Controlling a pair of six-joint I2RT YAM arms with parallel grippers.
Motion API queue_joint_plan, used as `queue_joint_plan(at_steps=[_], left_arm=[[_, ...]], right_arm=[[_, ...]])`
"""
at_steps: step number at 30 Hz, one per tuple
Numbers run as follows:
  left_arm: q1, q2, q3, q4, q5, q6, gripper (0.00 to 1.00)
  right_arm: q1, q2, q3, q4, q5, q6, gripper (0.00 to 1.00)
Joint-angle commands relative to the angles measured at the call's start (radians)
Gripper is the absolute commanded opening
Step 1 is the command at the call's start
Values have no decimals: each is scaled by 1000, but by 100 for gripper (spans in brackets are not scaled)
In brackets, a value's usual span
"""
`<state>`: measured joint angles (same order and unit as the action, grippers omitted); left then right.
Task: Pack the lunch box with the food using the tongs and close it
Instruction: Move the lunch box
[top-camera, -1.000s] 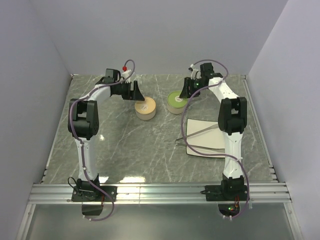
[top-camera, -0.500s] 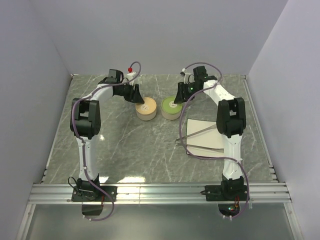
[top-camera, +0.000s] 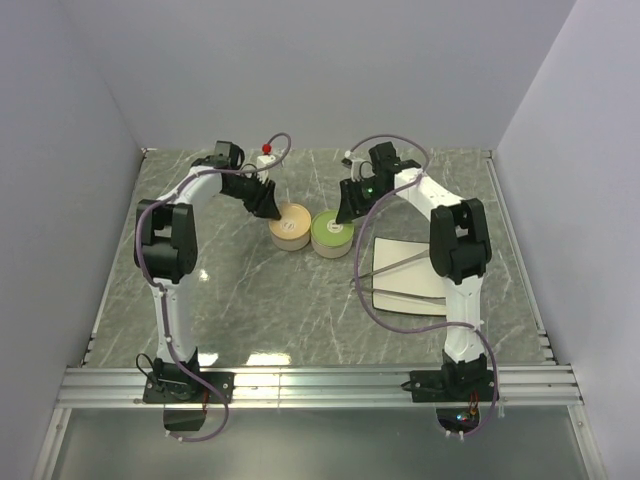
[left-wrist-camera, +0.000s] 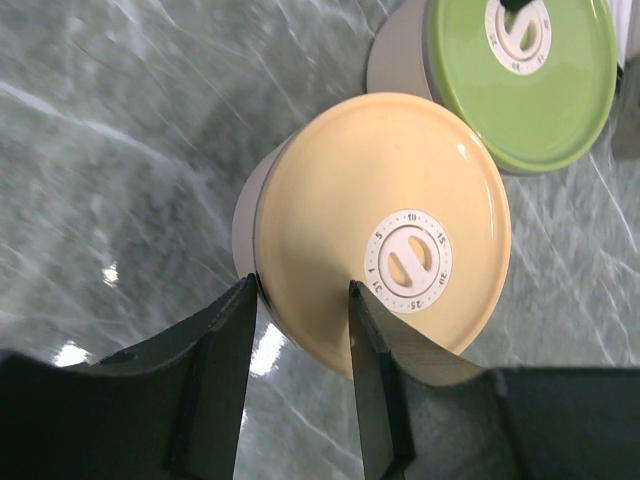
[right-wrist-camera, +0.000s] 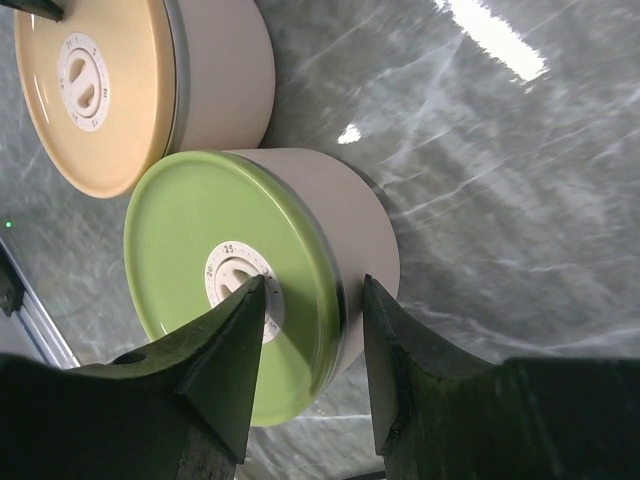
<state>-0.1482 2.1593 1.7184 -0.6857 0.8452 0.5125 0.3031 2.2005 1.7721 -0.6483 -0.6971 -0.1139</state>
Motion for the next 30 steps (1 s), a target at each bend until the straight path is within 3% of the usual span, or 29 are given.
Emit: queue_joint_plan(at_steps=[1,8,12,21,30], left_arm=[[-13,-18,-81,-207,-60,165,46],[-13,-94,-210,-226,-11,221,51],[-11,-167,-269,-63,-18,95,61],[-13,-78,-151,84,54,-110,71],[-16,-41,-111,86,103,-118,75]], right_arm=[[37,-12,-59,-93,15,-29,47],[73,-61,-141,-60,-2,-20,46],[82,-81,-183,-44,-13,-12,46],[90,-91,-214,-19,-36,-3,51],[90,-94,-191,-4,-39,3,64]])
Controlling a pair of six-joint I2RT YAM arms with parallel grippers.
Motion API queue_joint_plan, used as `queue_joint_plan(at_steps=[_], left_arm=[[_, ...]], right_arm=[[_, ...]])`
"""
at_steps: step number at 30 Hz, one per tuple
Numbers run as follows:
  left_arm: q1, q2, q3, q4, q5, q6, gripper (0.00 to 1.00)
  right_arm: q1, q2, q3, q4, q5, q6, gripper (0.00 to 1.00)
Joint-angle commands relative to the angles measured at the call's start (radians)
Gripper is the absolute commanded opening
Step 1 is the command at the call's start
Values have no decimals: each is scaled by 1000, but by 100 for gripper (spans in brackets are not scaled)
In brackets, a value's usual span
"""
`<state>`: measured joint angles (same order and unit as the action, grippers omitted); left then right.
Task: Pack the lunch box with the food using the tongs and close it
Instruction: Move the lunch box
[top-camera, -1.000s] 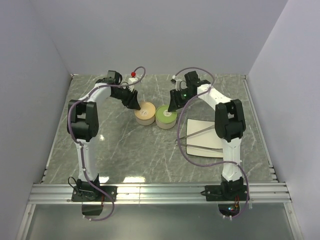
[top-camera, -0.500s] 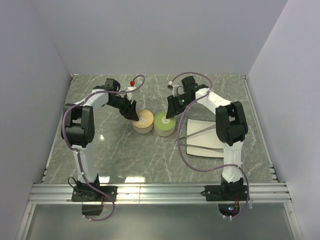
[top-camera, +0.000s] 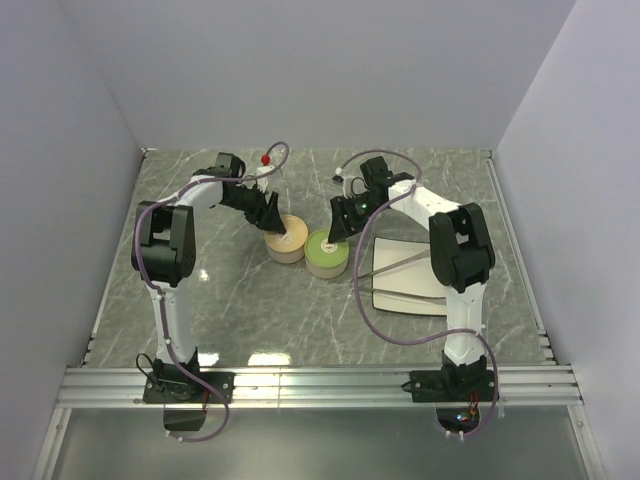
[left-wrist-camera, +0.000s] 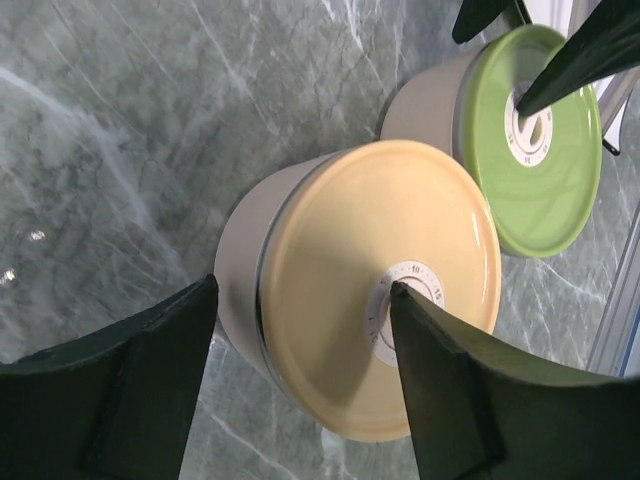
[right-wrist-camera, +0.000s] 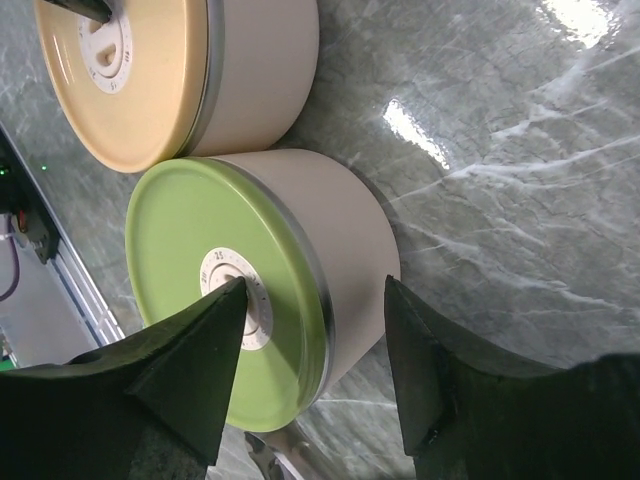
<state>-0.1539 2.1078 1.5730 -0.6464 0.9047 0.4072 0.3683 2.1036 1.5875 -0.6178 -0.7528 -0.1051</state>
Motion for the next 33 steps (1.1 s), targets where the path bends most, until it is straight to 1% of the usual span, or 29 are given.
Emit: queue_joint_plan(at_steps=[1,10,11,16,17,21,24,27,28,30,33], left_arm=[[-10,9,33,51,55,-16,76],[-10,-16,31,135,60,-88,85],[-10,-9,35,160,69,-112,86],[-10,43,88,195,112,-172,85],[-10,53,93,220,120,-195,85],[-13,78,96,263,163,-246,84],[-19,100,105,232,175,-243,81],[-22,101,98,191,186,-200,81],[-22,100,94,154,197,-188,80],[-22,87,79,110,207,-130,79],[-22,66,47,-8,223,-27,73]], right_arm=[[23,4,-4,-28,15,-4,64],[21,6,6,-13,1,13,65],[23,6,9,-11,-2,13,67],[20,1,8,13,-2,33,71],[17,1,9,19,-5,38,73],[12,6,17,36,-22,54,75],[12,7,12,41,-48,51,76],[14,12,8,30,-59,42,76],[14,10,5,26,-63,41,76],[14,3,-11,26,-68,33,76],[14,-10,-38,36,-82,35,76]])
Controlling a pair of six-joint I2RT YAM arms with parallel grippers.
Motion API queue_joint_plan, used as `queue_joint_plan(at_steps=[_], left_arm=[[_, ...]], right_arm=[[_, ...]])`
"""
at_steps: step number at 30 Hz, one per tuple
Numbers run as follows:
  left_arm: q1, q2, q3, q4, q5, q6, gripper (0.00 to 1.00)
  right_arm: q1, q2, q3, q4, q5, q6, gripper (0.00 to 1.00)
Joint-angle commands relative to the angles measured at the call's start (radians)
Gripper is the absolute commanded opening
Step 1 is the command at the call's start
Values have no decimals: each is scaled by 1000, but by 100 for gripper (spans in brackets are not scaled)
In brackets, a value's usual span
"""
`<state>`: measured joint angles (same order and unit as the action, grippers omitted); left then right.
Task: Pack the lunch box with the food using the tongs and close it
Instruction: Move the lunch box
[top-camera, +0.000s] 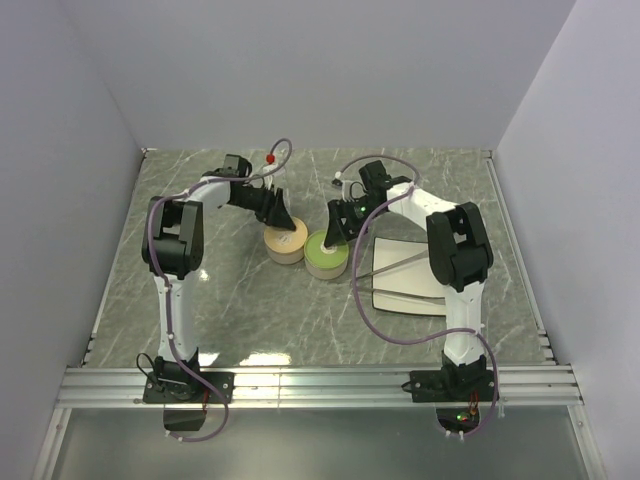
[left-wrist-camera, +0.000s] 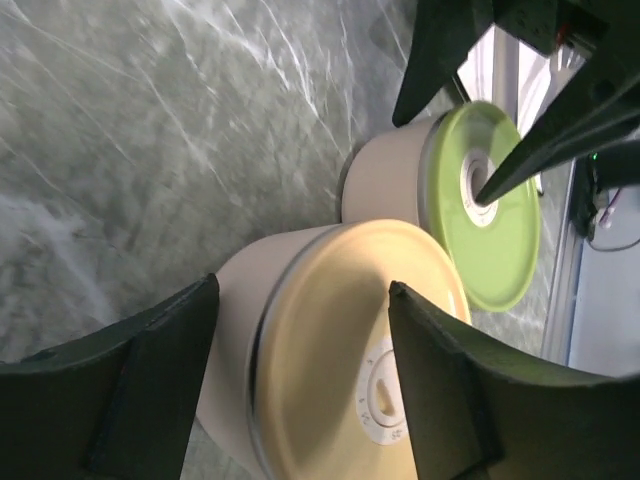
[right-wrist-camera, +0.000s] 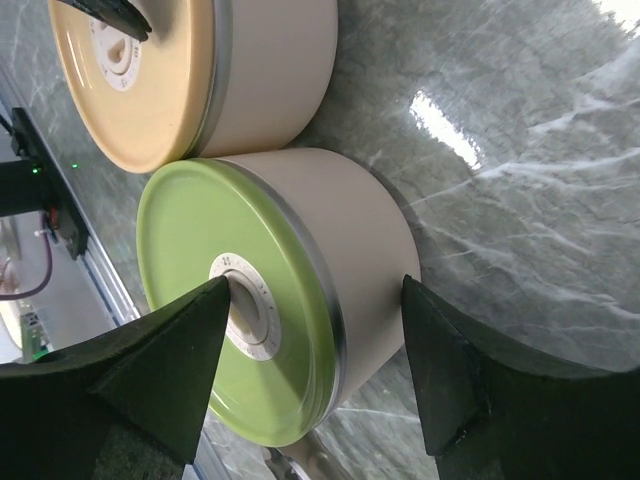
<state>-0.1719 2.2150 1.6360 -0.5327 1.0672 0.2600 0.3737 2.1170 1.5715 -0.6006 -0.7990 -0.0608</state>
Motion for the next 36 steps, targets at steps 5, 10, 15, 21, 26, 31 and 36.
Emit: queue_joint_plan(at_steps=[5,10,15,21,26,31,36], left_arm=[[-3,-127,-148,-204,48,240,69],[-3,-213,-278,-185,45,260,68],[-12,-305,-406,-136,42,231,69],[-15,-370,-502,-82,28,197,71],[-15,-406,-550,-70,11,202,72],[-15,-431,-588,-61,5,209,72],[-15,-454,-613,-43,-1,196,74]], right_arm=[[27,-46,-65,22,-52,-11,74],[45,-72,-96,-4,-66,-43,73],[76,-88,-113,-48,-72,-125,70],[116,-89,-114,-123,-74,-201,65],[131,-104,-120,-166,-78,-253,63],[148,-129,-145,-172,-63,-270,62],[162,-138,-156,-143,-46,-252,63]])
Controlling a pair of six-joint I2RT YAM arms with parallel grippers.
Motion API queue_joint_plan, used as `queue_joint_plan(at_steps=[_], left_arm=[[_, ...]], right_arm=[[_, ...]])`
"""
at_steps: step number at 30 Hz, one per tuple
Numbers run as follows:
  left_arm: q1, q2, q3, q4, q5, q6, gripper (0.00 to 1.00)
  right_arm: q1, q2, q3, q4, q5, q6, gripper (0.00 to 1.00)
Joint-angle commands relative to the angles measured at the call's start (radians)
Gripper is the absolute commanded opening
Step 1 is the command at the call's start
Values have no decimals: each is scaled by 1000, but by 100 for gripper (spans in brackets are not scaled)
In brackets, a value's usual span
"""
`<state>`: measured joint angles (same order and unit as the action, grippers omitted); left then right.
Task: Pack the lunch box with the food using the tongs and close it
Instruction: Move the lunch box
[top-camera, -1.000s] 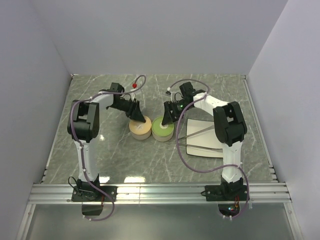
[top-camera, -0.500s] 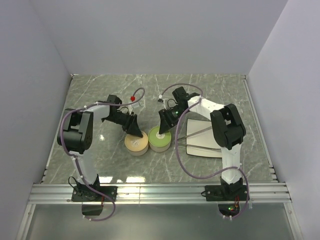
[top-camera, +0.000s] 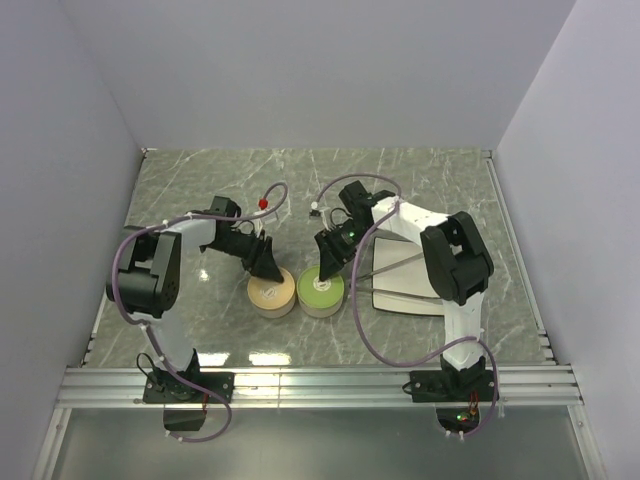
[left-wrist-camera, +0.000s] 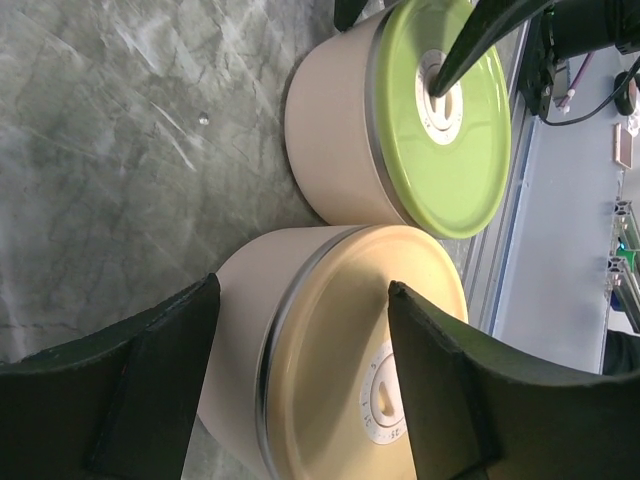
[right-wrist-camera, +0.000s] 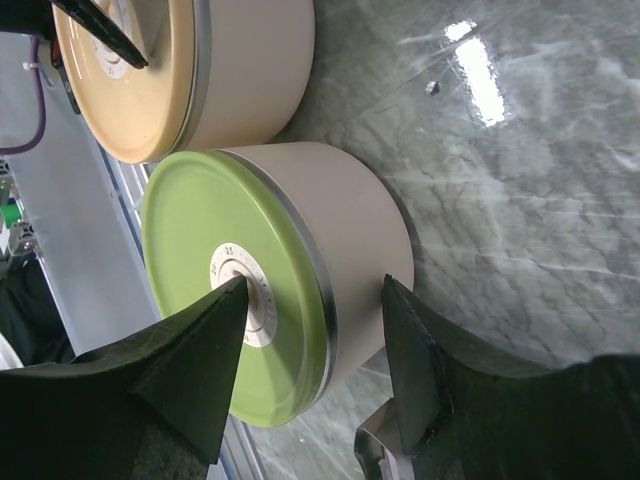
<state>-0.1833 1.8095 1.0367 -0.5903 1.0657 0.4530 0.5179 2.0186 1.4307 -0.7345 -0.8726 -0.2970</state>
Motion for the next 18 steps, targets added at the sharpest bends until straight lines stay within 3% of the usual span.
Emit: queue_joint_plan(at_steps=[1,12,18], left_arm=[[-5,-53,-10,12,2,3,74],[-4,-98,49,23,-15,-56,86],[-1,-139,121,33,-55,-99,93]], right_arm=[[19,-38,-12,-8,24,-13,63],[33,-72,10,17,47,35,73],[5,-112,108,-6,75,55,79]])
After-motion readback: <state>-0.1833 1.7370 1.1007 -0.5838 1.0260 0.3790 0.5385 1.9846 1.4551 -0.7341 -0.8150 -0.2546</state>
